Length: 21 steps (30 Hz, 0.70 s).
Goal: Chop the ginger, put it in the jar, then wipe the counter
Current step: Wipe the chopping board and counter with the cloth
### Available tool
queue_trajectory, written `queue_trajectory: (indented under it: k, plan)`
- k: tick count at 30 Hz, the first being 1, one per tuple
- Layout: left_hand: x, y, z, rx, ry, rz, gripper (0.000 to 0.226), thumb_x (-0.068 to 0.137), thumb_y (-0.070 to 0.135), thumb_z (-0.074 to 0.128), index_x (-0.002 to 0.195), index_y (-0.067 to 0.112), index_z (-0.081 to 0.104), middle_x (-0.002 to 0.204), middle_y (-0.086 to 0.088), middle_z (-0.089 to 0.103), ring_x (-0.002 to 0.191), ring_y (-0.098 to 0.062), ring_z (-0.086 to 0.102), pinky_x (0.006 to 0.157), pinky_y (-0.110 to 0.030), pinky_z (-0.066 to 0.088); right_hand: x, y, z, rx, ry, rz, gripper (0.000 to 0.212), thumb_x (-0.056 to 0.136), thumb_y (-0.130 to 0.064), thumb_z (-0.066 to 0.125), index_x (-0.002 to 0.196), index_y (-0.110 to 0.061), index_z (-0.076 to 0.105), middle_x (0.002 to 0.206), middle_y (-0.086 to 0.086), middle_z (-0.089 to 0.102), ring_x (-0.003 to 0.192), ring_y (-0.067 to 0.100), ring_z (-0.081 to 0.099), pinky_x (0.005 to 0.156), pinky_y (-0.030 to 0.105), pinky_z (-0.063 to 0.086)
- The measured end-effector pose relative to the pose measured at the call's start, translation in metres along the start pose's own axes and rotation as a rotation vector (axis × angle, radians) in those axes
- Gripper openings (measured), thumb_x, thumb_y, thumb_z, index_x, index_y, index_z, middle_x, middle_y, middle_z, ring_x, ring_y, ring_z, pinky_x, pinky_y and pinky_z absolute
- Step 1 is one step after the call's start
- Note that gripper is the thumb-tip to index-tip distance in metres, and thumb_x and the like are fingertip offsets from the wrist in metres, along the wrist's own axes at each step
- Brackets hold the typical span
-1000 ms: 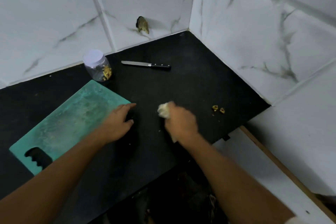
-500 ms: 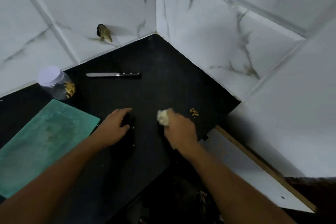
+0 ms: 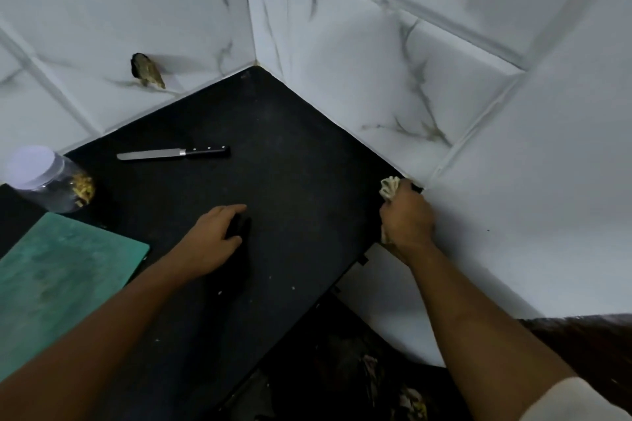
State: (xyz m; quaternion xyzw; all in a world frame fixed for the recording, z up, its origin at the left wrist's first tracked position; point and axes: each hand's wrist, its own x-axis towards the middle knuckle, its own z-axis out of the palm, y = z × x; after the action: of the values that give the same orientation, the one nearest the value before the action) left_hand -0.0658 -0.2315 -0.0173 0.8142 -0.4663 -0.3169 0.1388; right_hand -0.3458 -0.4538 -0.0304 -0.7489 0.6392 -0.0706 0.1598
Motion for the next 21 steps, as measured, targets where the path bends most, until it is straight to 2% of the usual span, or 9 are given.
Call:
queue_trajectory:
  k: [1, 3, 7, 9, 13, 15, 17, 19, 21]
  plan:
    - [0.002, 0.002, 0.000, 0.001, -0.001, 0.001, 0.070, 0.096, 0.015, 0.066, 0.158, 0.024, 0.035, 0.159, -0.005, 0.037, 0.146, -0.024, 0.036, 0.121, -0.041, 0.033, 0.000, -0.004, -0.002, 0.020, 0.032, -0.001, 0.035, 0.095, -0.019, 0.058, 0.127, -0.009, 0.051, 0.119, 0.019, 0.067, 0.104, 0.040, 0.067, 0.081, 0.042, 0.051]
    - [0.009, 0.006, 0.000, 0.007, 0.004, 0.013, 0.070, 0.095, 0.013, 0.067, 0.157, 0.022, 0.036, 0.159, -0.007, 0.038, 0.146, -0.025, 0.036, 0.121, -0.040, 0.033, -0.014, -0.034, 0.000, 0.016, 0.019, -0.138, 0.032, 0.095, -0.023, 0.061, 0.125, -0.014, 0.051, 0.117, 0.013, 0.068, 0.105, 0.037, 0.067, 0.082, 0.040, 0.050]
    - [0.028, 0.029, 0.000, 0.012, 0.006, 0.053, 0.071, 0.094, 0.011, 0.068, 0.157, 0.022, 0.035, 0.159, -0.008, 0.038, 0.146, -0.025, 0.037, 0.121, -0.041, 0.033, -0.070, -0.083, 0.033, -0.065, -0.246, -0.514, 0.034, 0.092, -0.028, 0.062, 0.123, -0.022, 0.049, 0.113, 0.009, 0.067, 0.098, 0.035, 0.069, 0.074, 0.038, 0.049]
    - [0.034, 0.039, -0.001, -0.003, -0.006, 0.081, 0.071, 0.095, 0.011, 0.067, 0.157, 0.022, 0.035, 0.159, -0.007, 0.038, 0.145, -0.024, 0.038, 0.121, -0.040, 0.033, -0.059, -0.069, 0.036, -0.103, -0.229, -0.482, 0.038, 0.093, -0.030, 0.062, 0.126, -0.022, 0.046, 0.113, 0.009, 0.066, 0.096, 0.035, 0.069, 0.071, 0.038, 0.047]
    - [0.036, 0.040, -0.005, -0.002, 0.001, 0.096, 0.071, 0.095, 0.009, 0.067, 0.157, 0.021, 0.036, 0.157, -0.007, 0.039, 0.142, -0.023, 0.042, 0.119, -0.038, 0.036, 0.009, 0.002, -0.002, -0.067, -0.071, -0.089, 0.036, 0.091, -0.018, 0.059, 0.126, -0.017, 0.049, 0.112, 0.013, 0.068, 0.101, 0.036, 0.069, 0.075, 0.038, 0.049]
    - [0.034, 0.036, -0.007, -0.002, 0.002, 0.082, 0.071, 0.095, 0.010, 0.067, 0.157, 0.022, 0.036, 0.158, -0.005, 0.038, 0.143, -0.022, 0.040, 0.119, -0.037, 0.035, 0.026, 0.024, -0.018, -0.038, 0.004, -0.002, 0.034, 0.092, -0.014, 0.058, 0.125, -0.011, 0.051, 0.112, 0.015, 0.069, 0.097, 0.035, 0.068, 0.071, 0.035, 0.047]
    - [0.037, 0.034, -0.006, 0.000, 0.002, 0.079, 0.070, 0.095, 0.010, 0.068, 0.157, 0.023, 0.036, 0.158, -0.005, 0.038, 0.144, -0.022, 0.039, 0.120, -0.038, 0.034, 0.025, 0.007, -0.018, -0.020, 0.034, -0.074, 0.031, 0.093, -0.016, 0.059, 0.123, -0.012, 0.052, 0.111, 0.014, 0.070, 0.097, 0.034, 0.068, 0.071, 0.036, 0.047]
    - [0.043, 0.037, -0.005, 0.004, -0.008, 0.081, 0.071, 0.094, 0.010, 0.068, 0.156, 0.023, 0.036, 0.158, -0.007, 0.039, 0.145, -0.023, 0.038, 0.120, -0.039, 0.034, 0.015, -0.035, -0.003, -0.042, -0.023, -0.217, 0.031, 0.093, -0.019, 0.058, 0.123, -0.016, 0.051, 0.111, 0.012, 0.069, 0.099, 0.036, 0.069, 0.074, 0.038, 0.049]
    - [0.051, 0.044, -0.004, 0.022, -0.028, 0.079, 0.072, 0.094, 0.011, 0.068, 0.157, 0.023, 0.035, 0.159, -0.007, 0.038, 0.146, -0.024, 0.037, 0.120, -0.040, 0.034, 0.007, -0.076, 0.017, -0.080, -0.103, -0.366, 0.033, 0.093, -0.022, 0.059, 0.124, -0.019, 0.050, 0.113, 0.012, 0.068, 0.098, 0.037, 0.069, 0.070, 0.037, 0.044]
